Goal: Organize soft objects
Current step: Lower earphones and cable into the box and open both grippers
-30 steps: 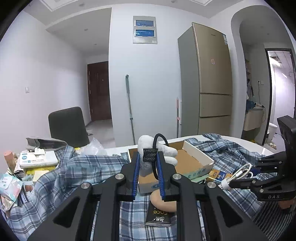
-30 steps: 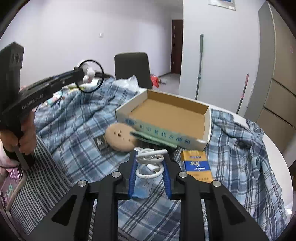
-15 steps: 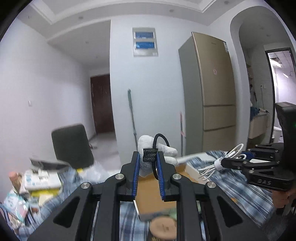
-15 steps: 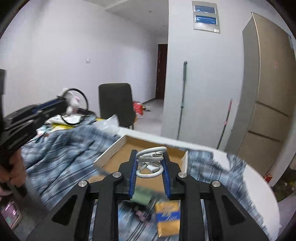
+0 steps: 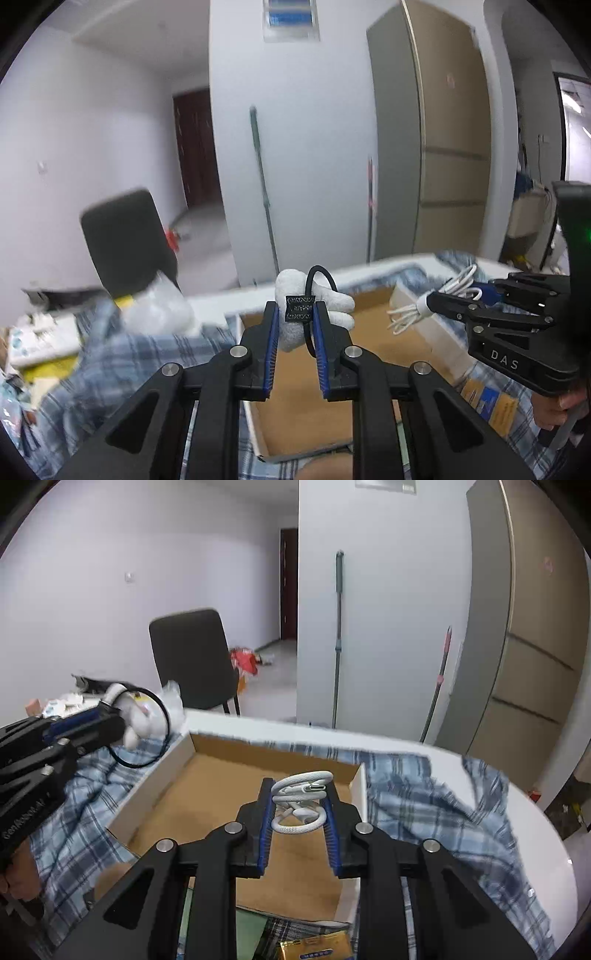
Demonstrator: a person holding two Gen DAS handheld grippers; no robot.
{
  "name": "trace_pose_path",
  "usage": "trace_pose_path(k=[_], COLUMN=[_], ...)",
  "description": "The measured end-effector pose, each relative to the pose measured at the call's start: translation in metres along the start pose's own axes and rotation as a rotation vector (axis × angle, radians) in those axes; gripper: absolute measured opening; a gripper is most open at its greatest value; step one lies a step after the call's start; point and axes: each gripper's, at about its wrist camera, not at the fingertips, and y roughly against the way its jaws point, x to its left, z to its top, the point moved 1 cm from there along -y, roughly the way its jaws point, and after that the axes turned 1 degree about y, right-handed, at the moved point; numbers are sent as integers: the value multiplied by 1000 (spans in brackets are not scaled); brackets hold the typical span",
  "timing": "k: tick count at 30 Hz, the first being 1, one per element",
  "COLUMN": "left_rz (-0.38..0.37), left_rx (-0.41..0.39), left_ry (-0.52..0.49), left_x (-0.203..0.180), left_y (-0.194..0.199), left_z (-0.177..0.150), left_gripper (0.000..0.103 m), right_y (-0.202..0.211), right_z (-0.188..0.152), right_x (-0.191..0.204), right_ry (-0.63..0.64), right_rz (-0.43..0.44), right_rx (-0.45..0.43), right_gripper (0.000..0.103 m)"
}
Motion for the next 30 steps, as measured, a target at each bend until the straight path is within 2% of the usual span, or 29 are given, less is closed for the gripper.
trace_pose_path(k=[7,12,13,15,17,18,20,22,26,30], left_rz=[-29,-28,-34,-57,-27,-12,8,-9,-13,-66], left_rx=[170,233,246,240,224,204,172,166,92,49], left_ry=[20,34,49,83,70,62,54,70,78,80], left_x=[2,4,7,12,13,14,14,18,20,16], left_y=[-39,-56,-60,-63,-61,-59,-52,-48,-23,11], left_z=[-24,-36,-37,-39,-39,-39,-36,-33,-21,-13], left_gripper=[19,19,23,34,68,71,71,71,71,71], right_y=[-30,-46,-48,-52,-53,-52,-45,-36,-12,24], right_z=[-17,-28,-30,-34,-35,-34,-32,-27,-13,-2], right_x=[-4,-4,-4,-4,-5,-5,-8,-11,-17,-19], right_ry=[-11,-16,-18,-28,-34,-38,-48,-51,-78,-75], right_rz=[0,21,25,42,42,38,32,20,28,25], right_rx=[99,171,184,201,205,201,170,133,83,24], right_gripper=[23,23,23,23,29,34,65,66,66,66])
